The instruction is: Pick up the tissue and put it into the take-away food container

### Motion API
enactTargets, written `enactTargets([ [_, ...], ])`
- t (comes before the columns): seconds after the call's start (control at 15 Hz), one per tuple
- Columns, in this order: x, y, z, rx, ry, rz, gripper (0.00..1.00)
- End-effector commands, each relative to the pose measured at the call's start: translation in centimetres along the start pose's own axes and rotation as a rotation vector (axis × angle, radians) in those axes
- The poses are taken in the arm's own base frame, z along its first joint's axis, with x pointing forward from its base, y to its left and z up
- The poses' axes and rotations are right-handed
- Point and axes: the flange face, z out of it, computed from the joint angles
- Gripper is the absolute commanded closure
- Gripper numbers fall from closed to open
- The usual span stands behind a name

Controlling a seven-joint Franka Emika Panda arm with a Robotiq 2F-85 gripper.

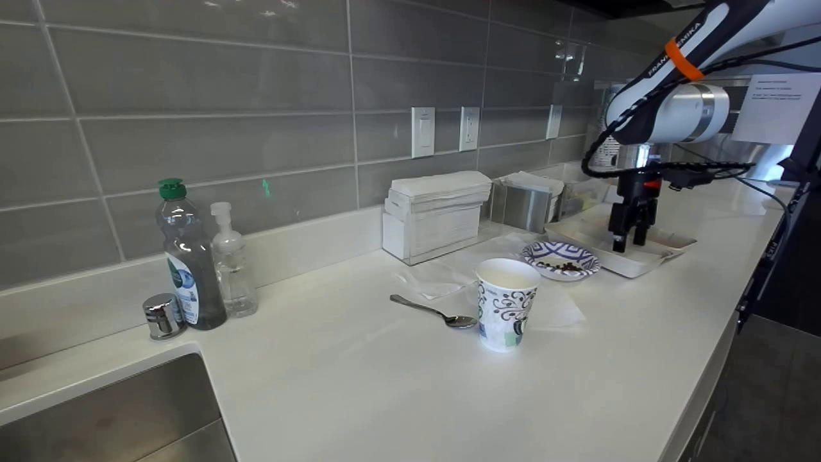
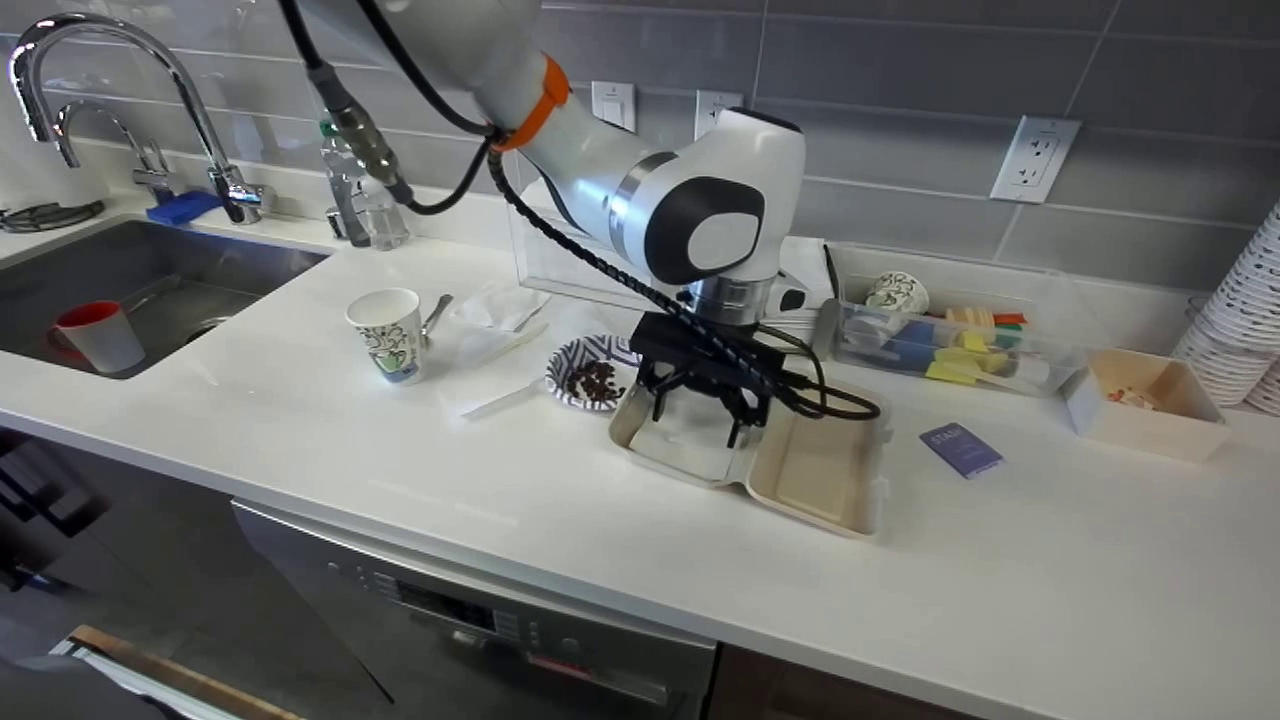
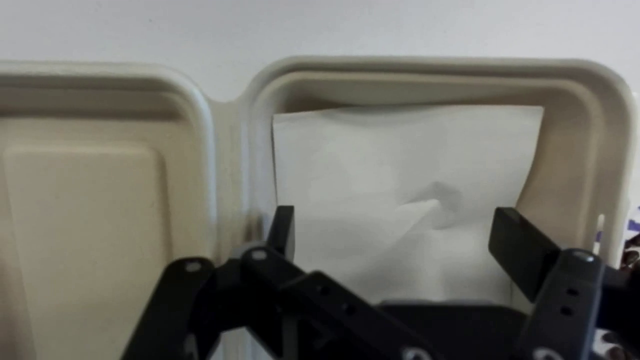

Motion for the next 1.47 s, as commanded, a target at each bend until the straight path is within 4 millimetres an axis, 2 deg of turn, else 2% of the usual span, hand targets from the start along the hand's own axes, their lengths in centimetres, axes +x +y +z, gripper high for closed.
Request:
enactTargets([
  [0.0,0.0,0.2,0.8,-0.004,-0.044,-0.07,0.0],
  [0.53,0.1,-1.0,2.0,0.016,-0.093,-0.123,0.0],
  [1.4,-0.6,-1.4,3.5,0.003,-0.16,-0.126,0.0],
])
